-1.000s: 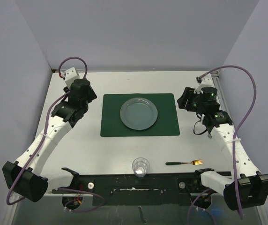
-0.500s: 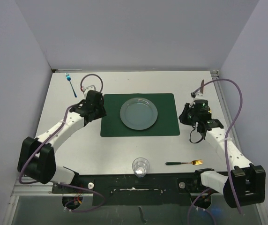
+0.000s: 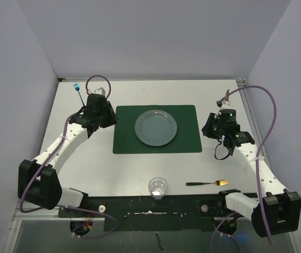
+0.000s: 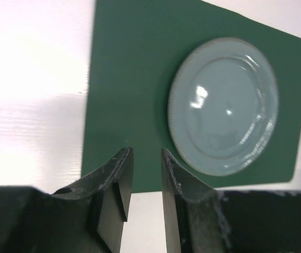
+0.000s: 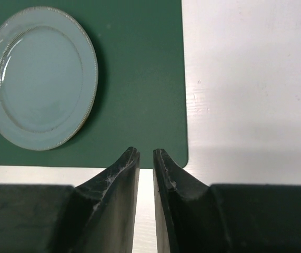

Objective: Set the dinner table for one person
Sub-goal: Adjust the napkin at the center of the board.

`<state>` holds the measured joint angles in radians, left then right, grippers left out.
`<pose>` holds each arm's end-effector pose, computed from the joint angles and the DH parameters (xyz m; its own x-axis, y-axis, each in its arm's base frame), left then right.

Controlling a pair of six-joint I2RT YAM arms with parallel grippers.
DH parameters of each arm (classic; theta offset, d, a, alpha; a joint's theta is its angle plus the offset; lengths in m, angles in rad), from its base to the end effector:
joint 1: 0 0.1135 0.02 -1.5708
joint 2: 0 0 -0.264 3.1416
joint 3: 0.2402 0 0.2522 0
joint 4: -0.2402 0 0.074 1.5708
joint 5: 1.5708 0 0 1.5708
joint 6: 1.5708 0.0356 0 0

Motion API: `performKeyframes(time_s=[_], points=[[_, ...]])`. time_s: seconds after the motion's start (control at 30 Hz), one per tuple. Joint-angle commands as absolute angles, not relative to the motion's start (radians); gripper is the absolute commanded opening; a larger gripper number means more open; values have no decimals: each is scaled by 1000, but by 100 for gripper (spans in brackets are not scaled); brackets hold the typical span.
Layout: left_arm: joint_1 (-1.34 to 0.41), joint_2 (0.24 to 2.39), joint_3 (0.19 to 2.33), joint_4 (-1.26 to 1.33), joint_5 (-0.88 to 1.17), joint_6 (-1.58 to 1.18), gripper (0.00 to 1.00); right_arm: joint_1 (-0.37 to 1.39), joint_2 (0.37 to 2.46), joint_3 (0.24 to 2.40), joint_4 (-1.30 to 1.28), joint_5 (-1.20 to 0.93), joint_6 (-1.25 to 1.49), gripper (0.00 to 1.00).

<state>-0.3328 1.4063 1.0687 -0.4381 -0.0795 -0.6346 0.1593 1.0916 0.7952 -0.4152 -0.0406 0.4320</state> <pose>0.2901 -0.0973 0.2727 -0.6943 -0.3853 -0.6079 -0.1732 0.9093 -0.3785 0.2299 0.0384 0.2620 -0.6646 0.3169 -0.6766 0.0985 0.9348 0.3412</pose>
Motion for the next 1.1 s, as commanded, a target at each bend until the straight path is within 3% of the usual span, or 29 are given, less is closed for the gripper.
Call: performKeyframes(time_s=[0.0,0.1,0.17,0.27,0.5,0.67,1.07], points=[[-369,1374,1109,-421,161,-556,25,179,1060,888,-534,6,417,20],[-456,1397,1142,-367,401,-512,26,193,1032,916,-586,80,422,22],[-546,1428,1210,-381,432,-472,28,193,1017,944,-606,147,426,23],[-688,1509,1362,-459,398,-409,31,194,1009,986,-633,178,432,28],[-930,1742,1640,-598,354,-302,38,201,991,1035,-645,137,439,31],[-1073,1905,1792,-777,185,-213,41,203,959,1053,-636,212,439,31],[-1224,2049,1846,-783,154,-161,41,202,1025,1271,-650,387,397,31]])
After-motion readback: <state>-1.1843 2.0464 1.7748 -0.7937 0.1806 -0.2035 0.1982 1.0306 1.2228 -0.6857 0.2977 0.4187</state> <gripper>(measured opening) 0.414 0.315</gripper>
